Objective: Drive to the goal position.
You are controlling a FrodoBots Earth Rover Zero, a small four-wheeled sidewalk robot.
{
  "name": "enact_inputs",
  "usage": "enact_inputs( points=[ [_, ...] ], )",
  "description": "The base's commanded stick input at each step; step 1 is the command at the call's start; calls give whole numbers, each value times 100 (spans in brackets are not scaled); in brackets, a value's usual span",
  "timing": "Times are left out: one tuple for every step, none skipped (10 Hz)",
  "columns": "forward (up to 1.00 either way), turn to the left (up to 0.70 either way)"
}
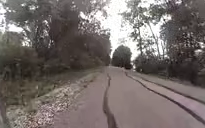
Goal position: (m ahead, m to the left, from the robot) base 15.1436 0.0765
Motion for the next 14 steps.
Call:
enact_inputs(
  points=[
    [70, 0],
    [70, 0],
    [70, 0],
    [70, 0],
    [70, 0],
    [70, 0],
    [70, -9],
    [70, -18],
    [70, -20],
    [70, -14],
    [70, 0],
    [70, 0],
    [70, 0],
    [70, 0]
  ],
)
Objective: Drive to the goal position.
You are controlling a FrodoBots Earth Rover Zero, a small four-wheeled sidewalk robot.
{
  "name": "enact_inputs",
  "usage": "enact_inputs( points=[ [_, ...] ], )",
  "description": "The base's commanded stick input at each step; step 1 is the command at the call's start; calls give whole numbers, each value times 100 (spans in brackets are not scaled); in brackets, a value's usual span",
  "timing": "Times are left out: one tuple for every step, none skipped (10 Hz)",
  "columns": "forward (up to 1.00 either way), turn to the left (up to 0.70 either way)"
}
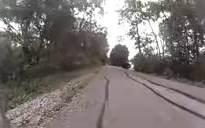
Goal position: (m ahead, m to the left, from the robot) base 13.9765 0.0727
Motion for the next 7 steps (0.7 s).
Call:
enact_inputs(
  points=[
    [70, 0],
    [70, 0],
    [70, 0],
    [70, -1],
    [70, -10],
    [70, -22],
    [70, 0]
  ],
)
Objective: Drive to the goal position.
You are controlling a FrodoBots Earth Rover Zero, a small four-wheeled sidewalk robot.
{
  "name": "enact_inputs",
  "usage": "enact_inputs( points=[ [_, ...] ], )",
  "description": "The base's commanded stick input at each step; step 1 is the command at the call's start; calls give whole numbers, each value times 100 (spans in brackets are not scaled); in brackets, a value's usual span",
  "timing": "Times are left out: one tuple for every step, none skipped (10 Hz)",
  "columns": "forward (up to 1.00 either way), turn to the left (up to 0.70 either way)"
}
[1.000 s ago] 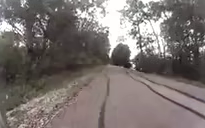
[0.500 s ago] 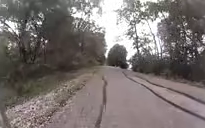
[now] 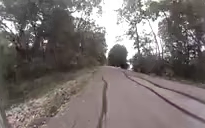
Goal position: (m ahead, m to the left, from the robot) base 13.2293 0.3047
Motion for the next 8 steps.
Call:
enact_inputs(
  points=[
    [70, 0],
    [70, 0],
    [70, 0],
    [70, 0],
    [70, 0],
    [70, 0],
    [70, 0],
    [70, 0]
  ],
)
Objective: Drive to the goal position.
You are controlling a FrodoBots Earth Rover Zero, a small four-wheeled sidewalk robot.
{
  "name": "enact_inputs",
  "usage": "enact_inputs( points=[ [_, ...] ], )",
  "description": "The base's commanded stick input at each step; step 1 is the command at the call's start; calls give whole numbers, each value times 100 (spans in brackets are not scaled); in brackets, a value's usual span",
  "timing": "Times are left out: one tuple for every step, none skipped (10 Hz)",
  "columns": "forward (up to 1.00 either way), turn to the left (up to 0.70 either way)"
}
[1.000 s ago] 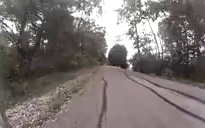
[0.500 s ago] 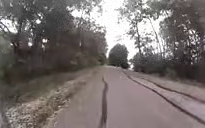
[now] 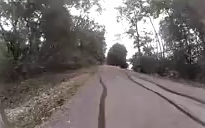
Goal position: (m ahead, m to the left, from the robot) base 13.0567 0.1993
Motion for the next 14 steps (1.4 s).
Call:
enact_inputs(
  points=[
    [70, 0],
    [70, 0],
    [70, 0],
    [70, 0],
    [70, 0],
    [70, 0],
    [70, 0],
    [70, 0],
    [70, 0],
    [70, 0],
    [70, 0],
    [70, 0],
    [70, -22],
    [70, -15]
  ],
)
